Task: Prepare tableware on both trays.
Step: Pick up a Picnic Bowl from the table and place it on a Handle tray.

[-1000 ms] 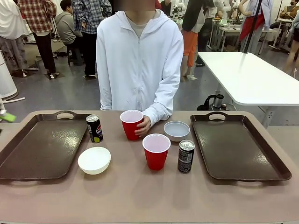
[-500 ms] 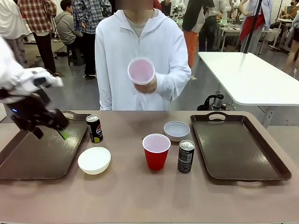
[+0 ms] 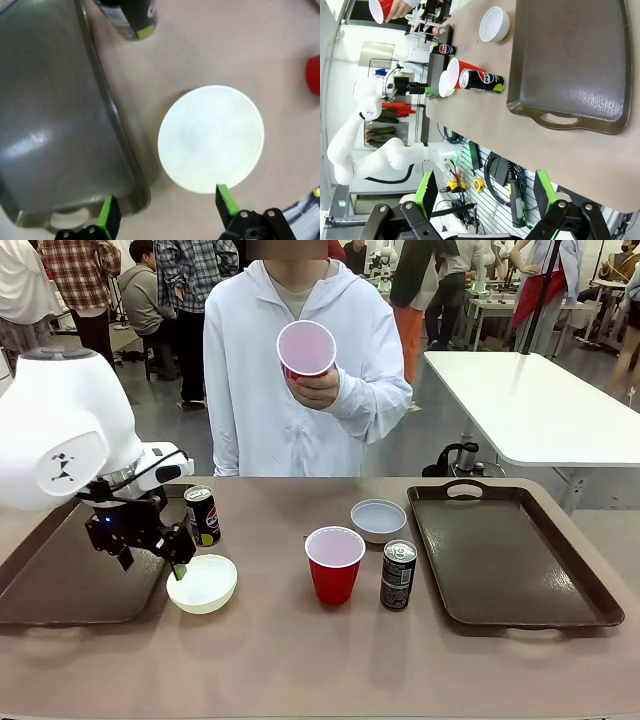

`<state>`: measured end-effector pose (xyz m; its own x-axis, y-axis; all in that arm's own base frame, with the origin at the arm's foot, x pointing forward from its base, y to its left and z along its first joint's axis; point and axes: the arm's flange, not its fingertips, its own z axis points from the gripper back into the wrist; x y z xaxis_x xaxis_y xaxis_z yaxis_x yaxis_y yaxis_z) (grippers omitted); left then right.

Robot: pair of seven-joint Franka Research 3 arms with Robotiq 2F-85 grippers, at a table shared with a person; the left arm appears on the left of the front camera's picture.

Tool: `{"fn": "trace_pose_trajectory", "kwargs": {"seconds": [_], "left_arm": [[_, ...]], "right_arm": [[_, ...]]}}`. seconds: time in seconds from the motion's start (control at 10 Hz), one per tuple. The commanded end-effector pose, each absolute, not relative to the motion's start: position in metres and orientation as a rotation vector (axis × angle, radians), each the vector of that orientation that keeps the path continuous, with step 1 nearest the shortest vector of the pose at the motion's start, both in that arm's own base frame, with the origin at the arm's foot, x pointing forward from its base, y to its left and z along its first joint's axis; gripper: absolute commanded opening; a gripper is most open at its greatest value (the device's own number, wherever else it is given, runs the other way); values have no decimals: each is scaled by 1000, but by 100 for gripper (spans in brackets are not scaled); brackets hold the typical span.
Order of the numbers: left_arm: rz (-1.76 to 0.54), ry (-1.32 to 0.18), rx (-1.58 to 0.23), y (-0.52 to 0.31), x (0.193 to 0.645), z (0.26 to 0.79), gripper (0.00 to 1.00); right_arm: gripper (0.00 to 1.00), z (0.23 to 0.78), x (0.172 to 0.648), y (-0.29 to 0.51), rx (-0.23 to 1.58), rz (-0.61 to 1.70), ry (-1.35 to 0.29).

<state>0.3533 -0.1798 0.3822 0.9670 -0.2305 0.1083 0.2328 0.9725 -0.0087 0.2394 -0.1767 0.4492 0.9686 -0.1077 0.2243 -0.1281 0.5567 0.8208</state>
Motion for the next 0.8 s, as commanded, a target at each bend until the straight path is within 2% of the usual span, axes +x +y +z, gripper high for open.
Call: {"fn": "trace_pose_trajectory", "kwargs": {"seconds": [0.0, 0.4, 0.7], "left_arm": [[-220, -164, -32, -178, 353, 360, 100], [-234, -148, -48, -190, 370, 330, 100], [-251, -129, -55, -196, 371, 325, 75]], "right_arm": [[100, 448, 239, -177, 998, 18, -271], [100, 448, 239, -177, 998, 18, -271], [100, 448, 239, -177, 998, 18, -271]]}}
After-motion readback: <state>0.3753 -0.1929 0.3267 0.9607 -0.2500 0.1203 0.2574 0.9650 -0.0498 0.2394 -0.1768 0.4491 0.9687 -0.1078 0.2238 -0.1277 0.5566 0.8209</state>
